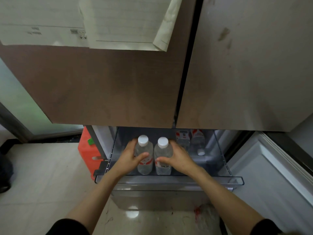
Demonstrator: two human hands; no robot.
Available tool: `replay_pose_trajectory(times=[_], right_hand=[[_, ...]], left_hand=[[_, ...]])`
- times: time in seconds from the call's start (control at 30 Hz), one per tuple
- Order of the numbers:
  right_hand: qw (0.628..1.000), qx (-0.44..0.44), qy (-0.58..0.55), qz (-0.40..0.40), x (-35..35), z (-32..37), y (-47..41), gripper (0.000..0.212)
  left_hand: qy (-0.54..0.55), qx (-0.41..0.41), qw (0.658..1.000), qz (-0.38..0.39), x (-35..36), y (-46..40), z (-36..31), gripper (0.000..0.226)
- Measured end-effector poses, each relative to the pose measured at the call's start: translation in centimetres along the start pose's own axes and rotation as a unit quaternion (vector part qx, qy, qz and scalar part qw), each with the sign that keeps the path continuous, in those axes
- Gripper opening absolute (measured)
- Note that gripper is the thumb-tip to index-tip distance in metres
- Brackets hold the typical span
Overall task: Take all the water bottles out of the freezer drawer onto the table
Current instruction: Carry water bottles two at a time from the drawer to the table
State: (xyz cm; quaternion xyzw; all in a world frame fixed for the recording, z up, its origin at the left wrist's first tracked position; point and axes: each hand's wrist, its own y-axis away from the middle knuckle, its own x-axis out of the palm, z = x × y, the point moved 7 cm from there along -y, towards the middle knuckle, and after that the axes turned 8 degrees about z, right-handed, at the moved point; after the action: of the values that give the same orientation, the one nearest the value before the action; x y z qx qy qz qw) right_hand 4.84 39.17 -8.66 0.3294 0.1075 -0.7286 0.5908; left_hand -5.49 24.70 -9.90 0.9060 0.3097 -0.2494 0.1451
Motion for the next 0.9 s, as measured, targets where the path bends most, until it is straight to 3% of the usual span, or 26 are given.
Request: replay_pose_trajectory(times=[0.13,0.3,0.53,0.7,0.8,0.9], right_hand=[[1.0,0.007,-0.02,-0.008,-0.1,-0.1,0.4,0.059],[0.998,-0.044,-0.003,-0.055,-0.8,1.6,2.7,0.062],[0.982,-0.15,0.064,-0.095,-3.2,7.5,7.8,0.062],[0.961,-0.236,0.068,-0.13,-5.6,12.6,12.9,0.066],[0.952,-0.268,0.006,-0.147,-6.1,15.0,16.1,0.068],[0.954,-0.27,-0.06,-0.116,-4.2,16.3,18.4,0.068]], left_hand=[[-0.03,0.025,0.999,-0.031,0.2,0.3,-0.8,0.053],[-0.069,0.09,0.991,-0.074,-0.3,2.6,-3.0,0.07],[-0.088,0.164,0.97,-0.157,-2.9,7.8,-9.2,0.062],[-0.022,0.148,0.956,-0.253,-5.1,13.3,-13.8,0.049],[0.075,0.149,0.939,-0.3,-5.9,17.7,-15.4,0.049],[0.099,0.111,0.928,-0.343,-6.6,22.7,-15.1,0.051]])
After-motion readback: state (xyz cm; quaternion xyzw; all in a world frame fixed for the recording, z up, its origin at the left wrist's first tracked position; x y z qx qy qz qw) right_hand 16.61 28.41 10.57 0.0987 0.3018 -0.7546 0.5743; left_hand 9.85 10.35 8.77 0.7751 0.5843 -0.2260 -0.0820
